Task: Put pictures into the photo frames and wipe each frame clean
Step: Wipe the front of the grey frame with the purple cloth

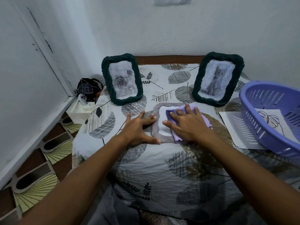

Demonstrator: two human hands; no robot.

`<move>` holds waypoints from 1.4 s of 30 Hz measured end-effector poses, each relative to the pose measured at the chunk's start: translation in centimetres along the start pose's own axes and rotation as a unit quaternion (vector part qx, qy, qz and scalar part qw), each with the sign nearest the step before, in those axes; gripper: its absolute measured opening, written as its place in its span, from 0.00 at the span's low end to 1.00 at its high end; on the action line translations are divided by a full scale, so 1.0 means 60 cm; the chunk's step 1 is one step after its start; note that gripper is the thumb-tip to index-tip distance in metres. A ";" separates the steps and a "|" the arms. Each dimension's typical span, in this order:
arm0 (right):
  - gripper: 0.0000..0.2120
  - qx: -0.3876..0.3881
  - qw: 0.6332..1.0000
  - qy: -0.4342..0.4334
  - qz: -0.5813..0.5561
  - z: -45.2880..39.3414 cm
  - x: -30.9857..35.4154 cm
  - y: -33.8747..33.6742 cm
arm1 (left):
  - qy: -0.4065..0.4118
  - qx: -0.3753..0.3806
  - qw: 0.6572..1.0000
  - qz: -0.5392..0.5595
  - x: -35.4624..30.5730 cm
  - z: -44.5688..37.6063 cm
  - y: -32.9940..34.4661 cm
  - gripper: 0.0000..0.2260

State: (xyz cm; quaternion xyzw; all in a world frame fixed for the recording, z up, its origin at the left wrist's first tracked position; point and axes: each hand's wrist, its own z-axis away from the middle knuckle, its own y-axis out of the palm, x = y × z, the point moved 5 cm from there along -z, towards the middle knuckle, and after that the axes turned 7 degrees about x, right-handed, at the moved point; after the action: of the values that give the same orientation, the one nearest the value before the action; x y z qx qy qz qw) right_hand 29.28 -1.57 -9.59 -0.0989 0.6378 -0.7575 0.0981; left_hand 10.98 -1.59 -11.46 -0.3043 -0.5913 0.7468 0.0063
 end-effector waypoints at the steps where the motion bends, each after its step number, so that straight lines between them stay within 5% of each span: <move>1: 0.47 0.000 1.000 -0.007 -0.005 -0.014 0.005 -0.002 | 0.001 0.001 1.000 0.002 0.000 0.001 0.000 0.52; 12: 0.37 -0.008 1.000 -0.002 0.003 -0.053 0.020 0.013 | -0.016 -0.037 0.998 -0.045 -0.006 0.000 0.003 0.52; 24: 0.49 -0.008 0.995 0.082 -0.061 -0.006 0.002 0.020 | -0.019 -0.043 0.999 -0.024 -0.015 0.006 0.003 0.53; 42: 0.46 -0.011 0.985 0.132 -0.106 0.026 0.027 0.030 | -0.009 -0.058 0.998 -0.031 -0.008 0.001 0.007 0.54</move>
State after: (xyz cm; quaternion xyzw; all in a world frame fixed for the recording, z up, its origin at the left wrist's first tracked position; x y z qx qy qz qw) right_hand 28.19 -3.78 -11.03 -0.0660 0.6394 -0.7629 -0.0690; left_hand 11.49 -1.96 -11.59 -0.2788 -0.6428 0.7134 0.0063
